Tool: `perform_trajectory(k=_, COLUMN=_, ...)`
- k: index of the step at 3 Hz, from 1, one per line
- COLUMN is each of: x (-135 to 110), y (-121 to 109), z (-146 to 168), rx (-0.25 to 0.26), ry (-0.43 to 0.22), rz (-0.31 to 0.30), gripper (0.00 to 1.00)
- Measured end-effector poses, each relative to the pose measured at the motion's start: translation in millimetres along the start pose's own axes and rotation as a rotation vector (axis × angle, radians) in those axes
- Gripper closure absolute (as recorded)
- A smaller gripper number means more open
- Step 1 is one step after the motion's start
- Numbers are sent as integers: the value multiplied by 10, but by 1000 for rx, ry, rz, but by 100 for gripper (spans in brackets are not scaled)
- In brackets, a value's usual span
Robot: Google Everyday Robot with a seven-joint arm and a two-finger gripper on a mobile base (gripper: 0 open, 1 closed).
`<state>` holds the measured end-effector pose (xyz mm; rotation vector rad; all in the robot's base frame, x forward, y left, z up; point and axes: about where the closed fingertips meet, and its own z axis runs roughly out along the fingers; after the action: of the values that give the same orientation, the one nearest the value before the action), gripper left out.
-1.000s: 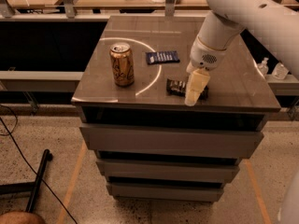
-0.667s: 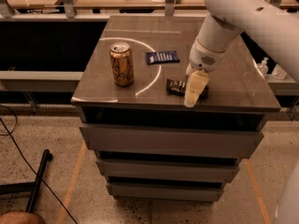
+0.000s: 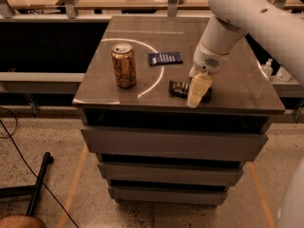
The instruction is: Pick rxbar chocolate
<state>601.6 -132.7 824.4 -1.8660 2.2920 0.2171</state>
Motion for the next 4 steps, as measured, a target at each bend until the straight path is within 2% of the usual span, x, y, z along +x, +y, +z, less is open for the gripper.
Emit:
perform_trajectory(k=1, x=-13, y=0, z=-57, rx=0, ry=0, rz=0, gripper=82)
perform_trajectory(k=2, x=-30, y=0, z=-128, rx=0, ry=0, rz=0, gripper=100)
perform_trajectory(k=3, x=-29, y=0, z=-120, rx=-1, ry=-1, rz=-4, gripper=100)
perform_trajectory(k=4, x=-23, y=-53, z=-237, rx=16, ry=-21, rz=-6, gripper=100)
